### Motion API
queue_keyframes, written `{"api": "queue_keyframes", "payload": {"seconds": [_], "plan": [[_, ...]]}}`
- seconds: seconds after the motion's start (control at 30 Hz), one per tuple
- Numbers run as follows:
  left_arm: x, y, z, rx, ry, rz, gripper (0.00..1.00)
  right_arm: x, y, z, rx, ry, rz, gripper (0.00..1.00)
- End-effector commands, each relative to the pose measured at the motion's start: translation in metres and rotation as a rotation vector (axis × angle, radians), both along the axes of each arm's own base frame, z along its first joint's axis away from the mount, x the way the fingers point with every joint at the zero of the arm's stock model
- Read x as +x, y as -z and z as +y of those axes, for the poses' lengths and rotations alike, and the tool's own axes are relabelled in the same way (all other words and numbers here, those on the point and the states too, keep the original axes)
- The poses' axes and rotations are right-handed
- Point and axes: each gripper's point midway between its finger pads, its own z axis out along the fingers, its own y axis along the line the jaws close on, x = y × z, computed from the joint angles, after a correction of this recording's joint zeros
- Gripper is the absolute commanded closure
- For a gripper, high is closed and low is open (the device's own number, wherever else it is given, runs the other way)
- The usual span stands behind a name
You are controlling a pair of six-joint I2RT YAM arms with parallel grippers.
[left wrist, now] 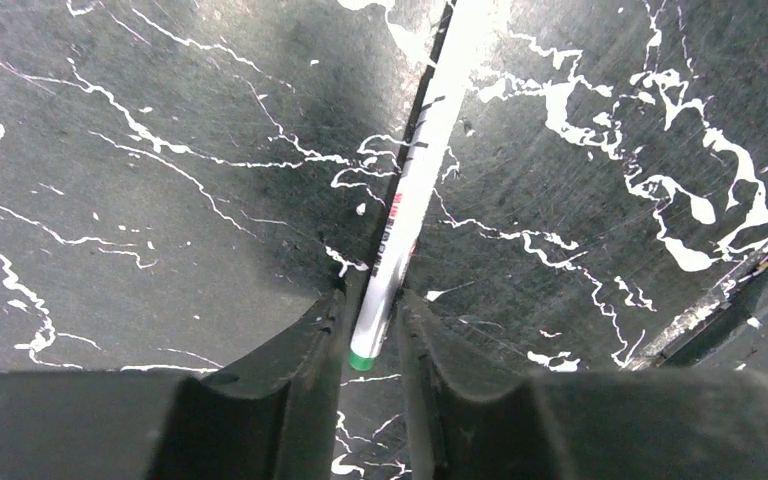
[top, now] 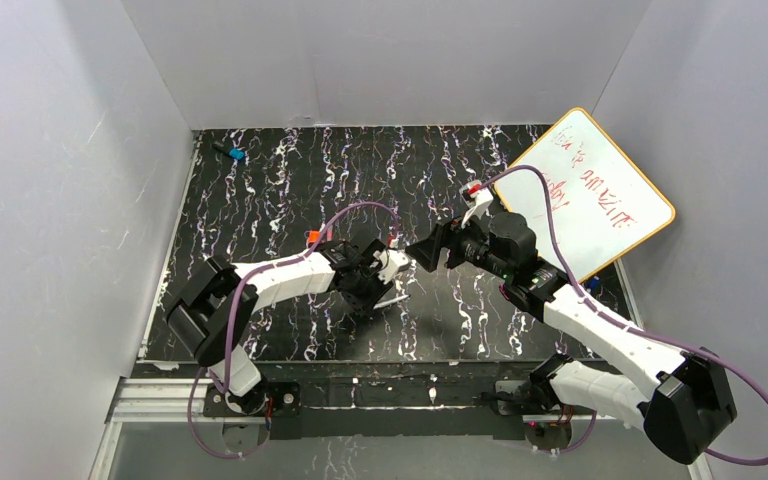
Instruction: Insert the pens into the pen caps
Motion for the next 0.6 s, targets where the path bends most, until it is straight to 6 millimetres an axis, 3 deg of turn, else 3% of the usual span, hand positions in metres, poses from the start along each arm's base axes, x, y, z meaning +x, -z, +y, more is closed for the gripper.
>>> {"api": "queue_keyframes", "payload": {"seconds": [0.0,0.03,0.07,0.2,0.3,0.57], "plan": [[-0.019,0.032,0.017,0.062,-0.021,0.079,0.85,0.002,-0.011,-0.006,0.026,0.034,-0.022,0.11],[-0.018,0.034,0.016,0.064,-0.031,0.08,0.97,0.004,-0.013,-0.008,0.027,0.048,-0.024,0.11],[-0.018,0.036,0.018,0.076,-0.042,0.082,1.0,0.005,-0.014,-0.011,0.028,0.064,-0.027,0.11],[-0.007,0.035,0.019,0.103,-0.068,0.043,1.0,0.009,-0.02,-0.024,0.051,0.141,-0.045,0.1],[0.005,0.019,0.003,0.03,-0.074,-0.003,1.0,0.012,-0.024,-0.031,0.073,0.17,-0.05,0.08],[0.03,-0.039,-0.04,-0.277,-0.125,0.0,1.0,0.005,-0.027,-0.026,0.151,0.11,-0.011,0.09]]}}
